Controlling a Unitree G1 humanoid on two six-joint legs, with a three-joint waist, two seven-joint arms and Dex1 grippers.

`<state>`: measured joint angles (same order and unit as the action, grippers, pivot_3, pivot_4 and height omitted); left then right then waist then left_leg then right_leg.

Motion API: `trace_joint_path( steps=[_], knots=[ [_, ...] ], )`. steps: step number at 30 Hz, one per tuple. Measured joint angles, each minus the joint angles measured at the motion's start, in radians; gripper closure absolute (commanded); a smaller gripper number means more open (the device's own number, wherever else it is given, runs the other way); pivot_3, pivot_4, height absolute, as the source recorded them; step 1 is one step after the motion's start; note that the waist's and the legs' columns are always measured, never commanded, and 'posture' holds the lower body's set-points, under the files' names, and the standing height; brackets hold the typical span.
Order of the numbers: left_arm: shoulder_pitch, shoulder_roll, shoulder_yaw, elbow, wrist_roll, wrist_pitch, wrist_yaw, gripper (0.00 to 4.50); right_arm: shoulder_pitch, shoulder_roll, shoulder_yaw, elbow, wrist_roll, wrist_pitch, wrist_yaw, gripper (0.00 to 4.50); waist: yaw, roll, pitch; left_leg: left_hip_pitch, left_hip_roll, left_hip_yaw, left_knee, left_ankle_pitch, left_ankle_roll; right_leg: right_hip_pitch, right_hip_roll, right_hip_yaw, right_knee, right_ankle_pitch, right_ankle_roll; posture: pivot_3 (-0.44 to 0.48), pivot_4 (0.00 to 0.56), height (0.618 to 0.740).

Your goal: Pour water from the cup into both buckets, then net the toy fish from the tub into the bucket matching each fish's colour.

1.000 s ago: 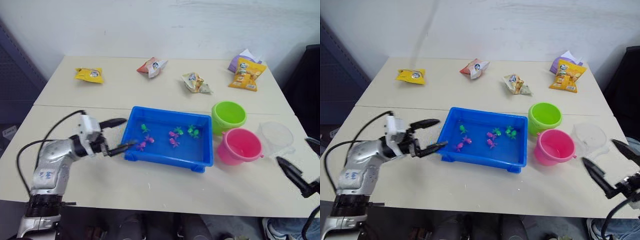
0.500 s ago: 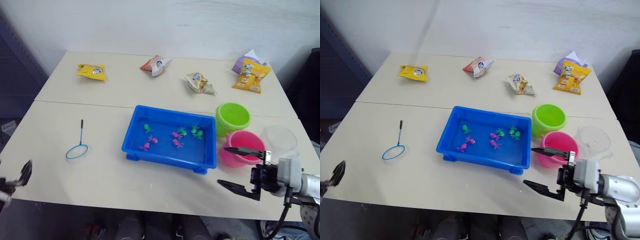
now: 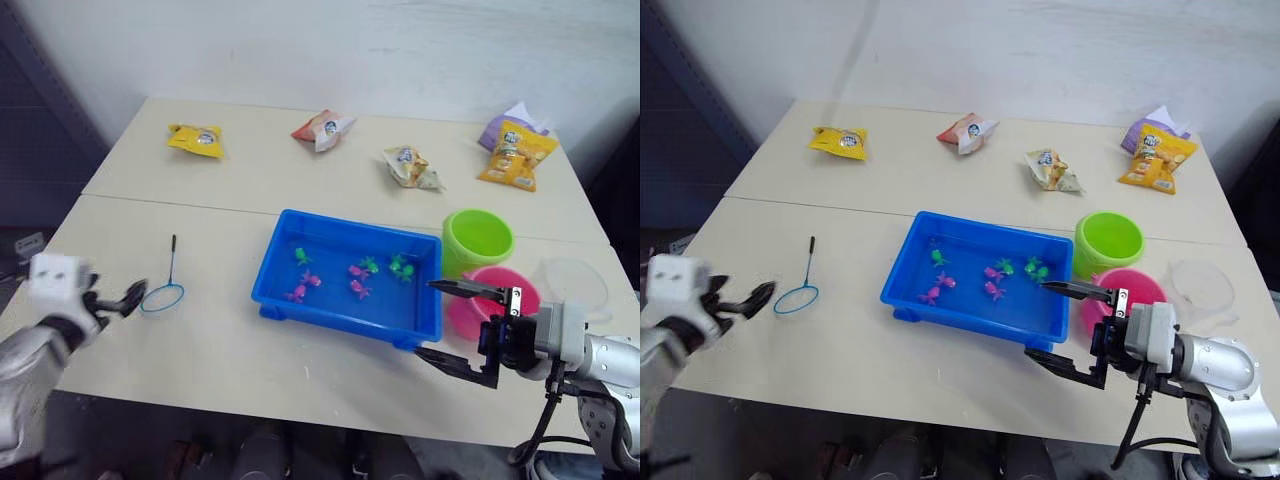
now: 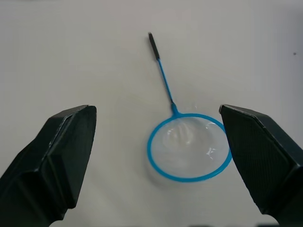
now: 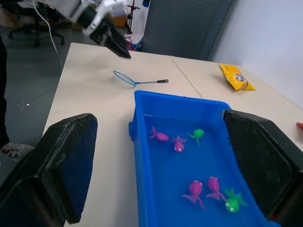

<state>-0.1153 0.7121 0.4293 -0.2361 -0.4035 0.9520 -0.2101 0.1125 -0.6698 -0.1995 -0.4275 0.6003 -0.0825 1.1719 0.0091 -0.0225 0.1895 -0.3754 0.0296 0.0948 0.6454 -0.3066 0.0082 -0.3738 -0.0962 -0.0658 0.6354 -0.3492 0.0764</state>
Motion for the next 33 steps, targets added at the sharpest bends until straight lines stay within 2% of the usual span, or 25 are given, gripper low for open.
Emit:
trace_joint_path(
  steps=[2,5,13,16,18,24,25,29,30,33],
  knots=[
    [-0.071,0.001,-0.030,0.056,0.013,0.047,0.015,0.00,0.002,0.000,0.000,0.001,-0.010,-0.001,-0.009,0.02,-0.010,0.000,0.000,0.000,0.000,0.001,0.000,0.000,0.000,0.000,0.000,0.000,0.001,0.000,0.000,0.000,0.150,0.738],
    [-0.240,0.001,-0.108,0.237,0.069,0.071,0.042,0.00,-0.020,0.002,0.001,-0.002,-0.018,-0.001,-0.037,0.02,-0.013,-0.001,0.000,0.000,0.000,0.001,0.002,0.002,-0.001,0.000,0.001,-0.001,0.004,0.000,0.001,0.000,0.150,0.738],
    [-0.415,-0.074,-0.189,0.597,0.155,-0.017,0.047,0.00,-0.041,0.005,0.039,-0.037,-0.022,0.040,-0.105,0.02,-0.009,-0.003,0.000,0.000,0.000,0.001,0.003,0.002,-0.002,-0.002,0.001,-0.002,0.007,0.000,0.001,0.000,0.150,0.738],
    [-0.454,-0.076,-0.192,0.667,0.173,-0.053,0.050,0.83,-0.038,0.006,0.041,-0.045,-0.022,0.042,-0.118,0.00,-0.008,-0.004,0.000,0.000,0.000,0.001,0.004,0.002,-0.002,-0.001,0.001,-0.002,0.007,0.000,0.001,0.000,0.150,0.738],
    [-0.462,-0.077,-0.192,0.682,0.172,-0.049,0.033,1.58,-0.025,0.006,0.041,-0.045,-0.022,0.041,-0.118,0.00,-0.010,-0.004,0.000,0.001,0.000,0.001,0.004,0.002,-0.002,-0.001,0.001,-0.002,0.008,0.000,0.001,0.000,0.150,0.738],
    [-0.416,-0.076,-0.165,0.636,0.171,-0.030,0.020,4.24,-0.010,-0.011,0.031,-0.047,-0.019,0.043,-0.112,0.00,-0.015,-0.004,0.000,0.003,0.000,0.003,0.003,0.003,-0.003,-0.001,0.001,-0.001,0.009,0.000,0.001,0.000,0.150,0.738],
    [-0.409,-0.072,-0.159,0.628,0.169,-0.021,0.014,4.45,-0.014,-0.020,0.029,-0.049,-0.017,0.044,-0.112,0.00,-0.015,-0.004,0.000,0.004,0.000,0.003,0.004,0.003,-0.003,-0.001,0.001,-0.001,0.009,0.000,0.001,0.000,0.150,0.738],
    [-0.365,-0.079,-0.100,0.604,0.132,-0.047,-0.027,4.45,-0.021,-0.050,0.019,-0.077,0.007,0.089,-0.117,0.00,-0.016,-0.004,0.000,0.004,0.001,0.004,0.003,0.003,-0.003,-0.001,0.001,0.000,0.009,0.000,0.001,0.000,0.150,0.738],
    [-0.337,-0.088,-0.057,0.591,0.099,-0.083,-0.067,4.45,-0.025,-0.072,0.011,-0.094,0.037,0.144,-0.139,0.00,-0.015,-0.004,0.000,0.003,0.001,0.003,0.003,0.003,-0.003,-0.001,0.001,0.000,0.009,0.000,0.001,0.000,0.150,0.738],
    [-0.292,-0.053,-0.034,0.509,0.033,-0.171,-0.225,4.45,-0.075,-0.127,-0.008,-0.150,0.118,0.296,-0.234,0.00,-0.013,-0.007,0.002,0.001,0.001,0.002,0.004,0.004,-0.004,-0.003,0.000,-0.001,0.009,0.000,0.000,0.000,0.150,0.738]
  ],
)
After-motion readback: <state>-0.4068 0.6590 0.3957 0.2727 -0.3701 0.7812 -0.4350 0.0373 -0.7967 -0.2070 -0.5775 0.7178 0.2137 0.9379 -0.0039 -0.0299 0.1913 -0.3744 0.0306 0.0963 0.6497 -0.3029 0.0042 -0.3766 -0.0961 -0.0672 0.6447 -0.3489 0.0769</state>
